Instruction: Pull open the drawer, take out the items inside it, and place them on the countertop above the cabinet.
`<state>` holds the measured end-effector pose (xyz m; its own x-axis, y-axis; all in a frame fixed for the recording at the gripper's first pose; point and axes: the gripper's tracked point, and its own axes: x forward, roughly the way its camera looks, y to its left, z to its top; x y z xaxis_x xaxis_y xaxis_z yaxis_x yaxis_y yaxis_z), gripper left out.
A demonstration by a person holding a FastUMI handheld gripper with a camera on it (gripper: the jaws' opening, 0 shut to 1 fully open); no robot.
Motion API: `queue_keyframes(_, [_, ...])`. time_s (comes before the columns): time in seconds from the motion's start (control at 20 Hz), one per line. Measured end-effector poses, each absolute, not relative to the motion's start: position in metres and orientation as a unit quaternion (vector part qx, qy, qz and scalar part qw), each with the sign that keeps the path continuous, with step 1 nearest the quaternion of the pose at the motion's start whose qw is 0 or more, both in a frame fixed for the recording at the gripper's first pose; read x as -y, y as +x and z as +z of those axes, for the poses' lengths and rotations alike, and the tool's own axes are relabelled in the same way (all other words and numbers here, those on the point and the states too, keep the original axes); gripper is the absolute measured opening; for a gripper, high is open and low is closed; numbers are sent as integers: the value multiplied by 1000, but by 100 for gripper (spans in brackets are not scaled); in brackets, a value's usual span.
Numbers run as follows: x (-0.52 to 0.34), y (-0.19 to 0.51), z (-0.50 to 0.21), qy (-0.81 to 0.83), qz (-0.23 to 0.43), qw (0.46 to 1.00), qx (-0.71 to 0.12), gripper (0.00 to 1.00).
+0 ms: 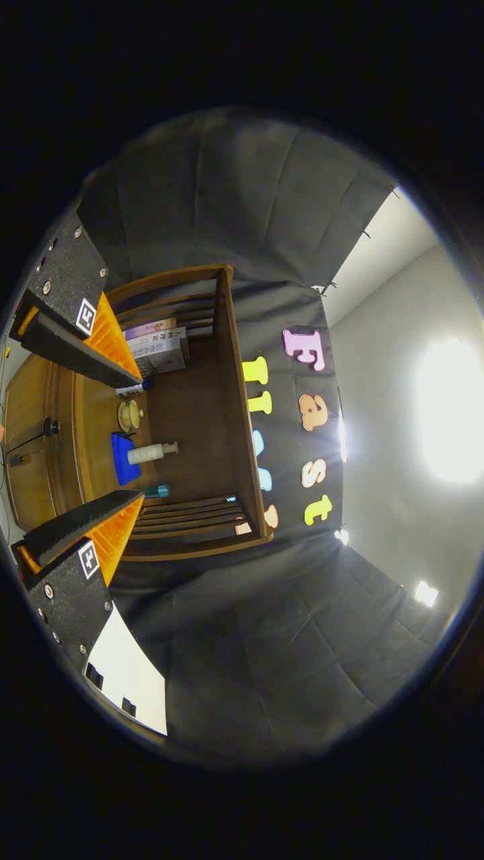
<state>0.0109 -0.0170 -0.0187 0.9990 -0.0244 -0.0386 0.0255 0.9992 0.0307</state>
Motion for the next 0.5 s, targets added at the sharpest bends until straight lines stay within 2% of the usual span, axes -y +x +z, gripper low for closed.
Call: queue_keyframes(0.5, [31, 25, -33, -59, -17, 998, -20, 95])
